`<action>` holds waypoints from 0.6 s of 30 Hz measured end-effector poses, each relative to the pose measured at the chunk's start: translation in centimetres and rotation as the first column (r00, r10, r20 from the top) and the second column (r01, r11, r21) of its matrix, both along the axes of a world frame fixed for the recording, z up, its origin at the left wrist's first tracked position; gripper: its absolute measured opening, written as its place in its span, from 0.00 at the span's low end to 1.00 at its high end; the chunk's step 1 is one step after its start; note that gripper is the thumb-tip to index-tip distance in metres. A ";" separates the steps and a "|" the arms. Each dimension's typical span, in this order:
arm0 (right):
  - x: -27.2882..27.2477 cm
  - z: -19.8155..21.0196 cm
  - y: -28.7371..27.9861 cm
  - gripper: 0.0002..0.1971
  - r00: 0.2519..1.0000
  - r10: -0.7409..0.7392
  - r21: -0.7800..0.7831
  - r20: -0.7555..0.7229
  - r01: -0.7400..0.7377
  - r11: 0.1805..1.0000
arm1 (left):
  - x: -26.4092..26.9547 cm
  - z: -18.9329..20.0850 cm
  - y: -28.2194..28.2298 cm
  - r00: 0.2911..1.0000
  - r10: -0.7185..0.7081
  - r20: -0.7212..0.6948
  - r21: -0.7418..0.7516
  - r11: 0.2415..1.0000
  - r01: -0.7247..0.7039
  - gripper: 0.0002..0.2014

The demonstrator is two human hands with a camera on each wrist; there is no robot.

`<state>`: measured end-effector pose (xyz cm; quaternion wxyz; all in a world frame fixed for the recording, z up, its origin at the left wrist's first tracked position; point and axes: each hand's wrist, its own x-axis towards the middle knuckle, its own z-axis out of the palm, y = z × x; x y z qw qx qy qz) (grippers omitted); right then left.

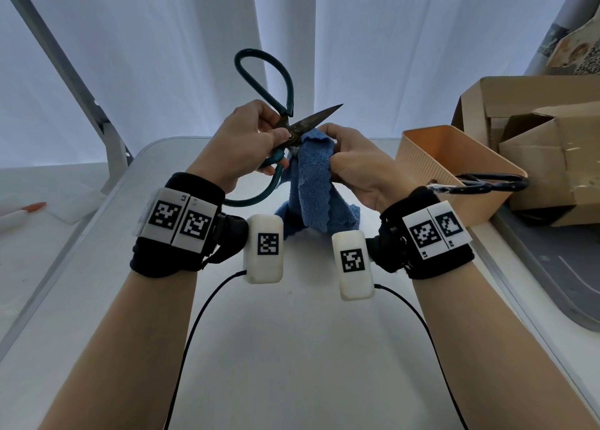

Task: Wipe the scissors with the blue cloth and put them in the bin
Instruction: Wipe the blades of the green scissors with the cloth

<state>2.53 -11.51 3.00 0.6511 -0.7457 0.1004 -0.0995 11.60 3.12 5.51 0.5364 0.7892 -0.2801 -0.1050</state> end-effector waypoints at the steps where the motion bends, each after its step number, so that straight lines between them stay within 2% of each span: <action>1: 0.0 0.0 0.0 0.19 1.000 -0.006 -0.012 -0.002 0.006 1.000 | 0.0 0.0 0.0 1.000 -0.001 0.001 -0.002 1.000 0.001 0.10; 5: 0.3 -0.2 0.2 0.13 1.000 -0.022 -0.013 0.010 0.022 1.000 | -0.1 0.0 -0.2 1.000 -0.006 -0.007 -0.011 1.000 0.006 0.09; 9: 0.0 0.0 0.3 0.17 1.000 0.008 0.023 0.023 -0.008 1.000 | -0.1 0.0 -0.1 1.000 -0.005 -0.003 -0.006 1.000 0.005 0.10; 13: -0.3 0.1 0.3 0.21 0.999 0.031 -0.006 0.012 -0.031 1.000 | -0.1 0.0 -0.1 1.000 -0.004 0.004 -0.012 1.000 0.004 0.09; 18: 0.1 -0.1 0.3 0.17 1.000 -0.001 -0.027 0.019 0.002 1.000 | -0.1 0.1 -0.1 1.000 -0.003 -0.008 -0.022 1.000 0.003 0.09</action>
